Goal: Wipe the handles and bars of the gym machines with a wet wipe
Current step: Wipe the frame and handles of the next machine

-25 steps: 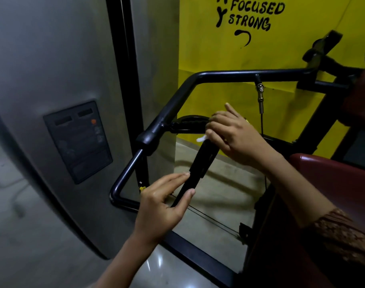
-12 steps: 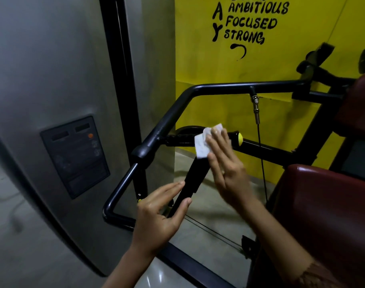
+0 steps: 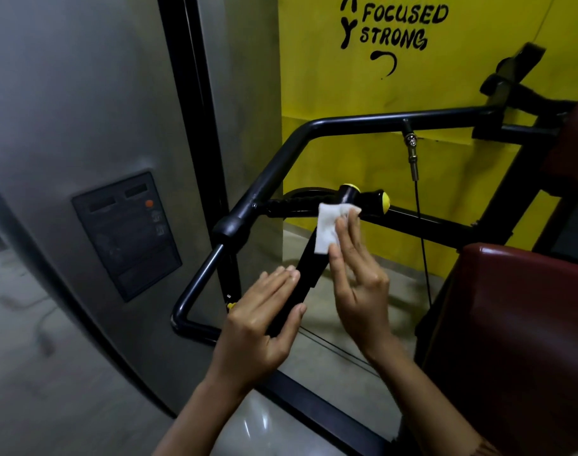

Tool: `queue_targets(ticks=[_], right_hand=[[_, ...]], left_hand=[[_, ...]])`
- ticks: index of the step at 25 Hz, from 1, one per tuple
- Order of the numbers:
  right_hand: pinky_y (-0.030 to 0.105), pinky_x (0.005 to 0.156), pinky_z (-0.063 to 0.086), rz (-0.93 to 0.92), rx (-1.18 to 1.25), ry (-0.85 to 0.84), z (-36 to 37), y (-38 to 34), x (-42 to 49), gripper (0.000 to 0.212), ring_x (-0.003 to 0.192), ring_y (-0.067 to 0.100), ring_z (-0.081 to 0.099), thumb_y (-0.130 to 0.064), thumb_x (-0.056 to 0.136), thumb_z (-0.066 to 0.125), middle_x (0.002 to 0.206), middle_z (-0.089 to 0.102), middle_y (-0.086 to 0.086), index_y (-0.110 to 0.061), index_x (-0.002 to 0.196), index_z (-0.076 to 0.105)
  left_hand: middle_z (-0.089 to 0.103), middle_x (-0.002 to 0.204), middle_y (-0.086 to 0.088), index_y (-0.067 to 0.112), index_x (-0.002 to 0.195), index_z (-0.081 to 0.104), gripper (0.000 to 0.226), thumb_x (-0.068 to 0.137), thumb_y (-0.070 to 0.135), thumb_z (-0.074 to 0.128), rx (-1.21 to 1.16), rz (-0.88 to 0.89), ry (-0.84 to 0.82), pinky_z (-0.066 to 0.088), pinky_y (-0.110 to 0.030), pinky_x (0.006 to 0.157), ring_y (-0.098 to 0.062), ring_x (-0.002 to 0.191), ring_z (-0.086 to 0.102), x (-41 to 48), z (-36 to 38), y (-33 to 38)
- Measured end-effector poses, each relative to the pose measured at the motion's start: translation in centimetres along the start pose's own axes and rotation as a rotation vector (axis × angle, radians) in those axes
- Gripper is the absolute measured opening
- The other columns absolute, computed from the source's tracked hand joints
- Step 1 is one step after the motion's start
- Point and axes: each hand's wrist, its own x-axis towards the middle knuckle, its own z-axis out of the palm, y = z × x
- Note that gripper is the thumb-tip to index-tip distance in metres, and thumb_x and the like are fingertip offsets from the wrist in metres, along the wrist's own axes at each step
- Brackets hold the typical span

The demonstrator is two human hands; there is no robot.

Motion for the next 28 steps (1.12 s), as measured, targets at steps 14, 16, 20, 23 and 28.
queue_targets(ticks=[14, 16, 20, 23, 28], right_hand=[[0.048, 0.102, 0.04, -0.215, -0.06, -0.075, -0.2, 0.2, -3.4, 0.039, 0.135, 0.029, 0.035, -0.016, 0.094, 0.047, 0.142, 0.038, 0.014, 0.004, 0.128, 0.045], [0.047, 0.105, 0.037, -0.165, -0.087, -0.081, -1.0, 0.7, -0.5, 0.041, 0.137, 0.026, 0.03, -0.021, 0.095, 0.045, 0.143, 0.035, 0.013, 0.002, 0.129, 0.045], [0.045, 0.107, 0.038, -0.134, -0.155, -0.071, -1.4, 0.3, 1.0, 0.043, 0.139, 0.029, 0.025, -0.021, 0.094, 0.046, 0.148, 0.026, 0.012, 0.001, 0.131, 0.046], [0.045, 0.11, 0.032, -0.499, -0.301, -0.228, -0.9, -0.1, -1.3, 0.035, 0.135, 0.031, 0.033, -0.015, 0.095, 0.049, 0.138, 0.04, 0.016, 0.005, 0.123, 0.052], [0.04, 0.113, 0.029, -0.38, -0.287, -0.256, -2.3, 0.4, 3.6, 0.039, 0.133, 0.023, 0.037, -0.029, 0.097, 0.043, 0.133, 0.05, 0.013, 0.0, 0.116, 0.06]], left_hand=[[0.046, 0.138, 0.003, 0.009, 0.134, 0.041, 0.051, 0.097, 0.043, 0.035, -0.02, -0.071, -0.142, 0.023, -0.035, 0.112, -0.01, 0.135, 0.033, -1.4, -1.1, -0.9], [0.046, 0.138, 0.001, 0.009, 0.134, 0.041, 0.05, 0.098, 0.042, 0.033, 0.016, -0.046, -0.144, 0.024, -0.035, 0.112, -0.012, 0.135, 0.034, -1.5, -1.1, -1.1], [0.045, 0.139, -0.001, 0.013, 0.135, 0.04, 0.049, 0.098, 0.044, 0.033, 0.069, 0.005, -0.155, 0.026, -0.038, 0.111, -0.015, 0.134, 0.035, -1.9, -1.2, -1.5], [0.049, 0.135, -0.003, 0.014, 0.133, 0.042, 0.049, 0.097, 0.047, 0.034, 0.088, 0.016, -0.134, 0.028, -0.038, 0.109, -0.017, 0.131, 0.039, -2.4, -1.5, -2.1], [0.053, 0.131, -0.002, 0.018, 0.127, 0.05, 0.05, 0.097, 0.052, 0.029, 0.152, -0.028, -0.098, 0.027, -0.039, 0.11, -0.019, 0.127, 0.043, -3.2, -1.7, -2.6]])
